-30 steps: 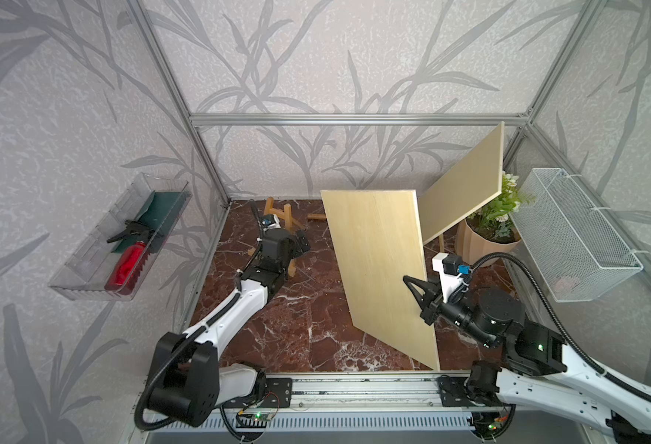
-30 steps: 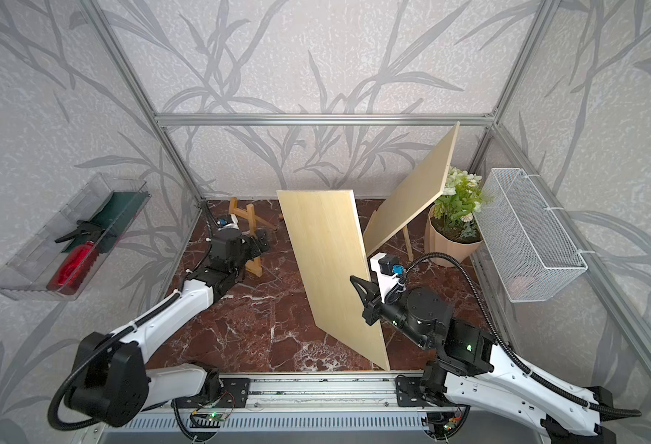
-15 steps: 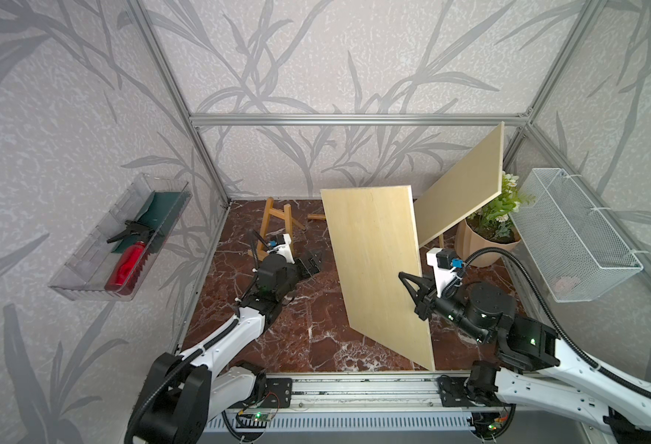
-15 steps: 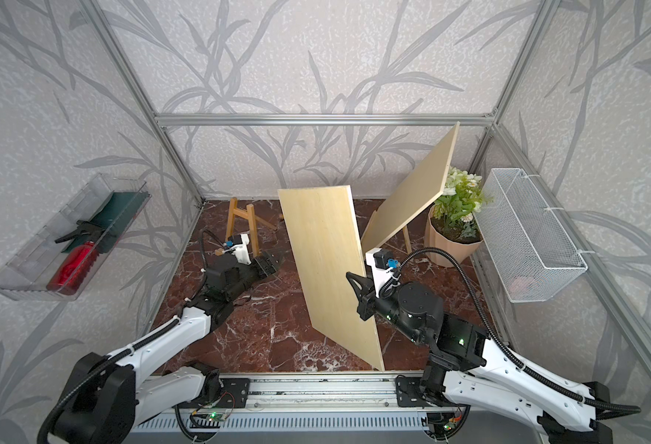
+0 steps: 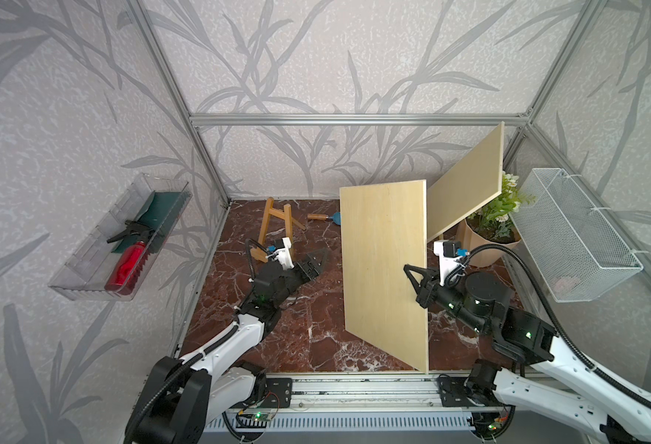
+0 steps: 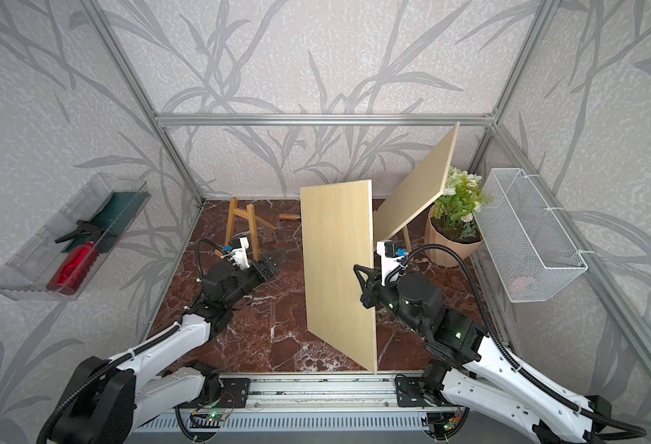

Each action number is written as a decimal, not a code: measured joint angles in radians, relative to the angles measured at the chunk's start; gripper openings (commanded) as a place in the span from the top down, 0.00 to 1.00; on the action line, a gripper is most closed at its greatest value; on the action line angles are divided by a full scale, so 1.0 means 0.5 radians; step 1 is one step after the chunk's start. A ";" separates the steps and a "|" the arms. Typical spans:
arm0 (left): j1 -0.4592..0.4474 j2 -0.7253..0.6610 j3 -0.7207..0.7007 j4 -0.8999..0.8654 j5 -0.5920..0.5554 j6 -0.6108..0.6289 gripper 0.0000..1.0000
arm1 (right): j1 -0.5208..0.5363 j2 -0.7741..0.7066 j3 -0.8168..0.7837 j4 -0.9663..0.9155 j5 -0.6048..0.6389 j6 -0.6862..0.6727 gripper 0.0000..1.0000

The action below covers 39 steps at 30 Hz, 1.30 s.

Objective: Disassemble the easel
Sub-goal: Place the drawing board at the center of the board.

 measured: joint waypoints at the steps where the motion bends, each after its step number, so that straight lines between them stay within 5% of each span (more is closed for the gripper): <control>1: 0.000 -0.047 0.000 -0.070 -0.027 -0.007 0.03 | 0.000 0.017 0.000 0.007 -0.003 0.028 1.00; 12: -0.004 -0.572 0.162 -1.194 -0.485 -0.001 0.07 | 0.000 0.286 -0.104 0.262 0.048 0.516 1.00; 20: -0.004 -0.763 0.179 -1.701 -0.597 -0.069 0.10 | 0.005 0.455 -0.135 0.394 0.130 0.768 1.00; 39: -0.056 -1.545 -0.250 -1.769 -0.255 -1.126 0.11 | 0.025 0.890 -0.166 0.886 0.380 1.060 1.00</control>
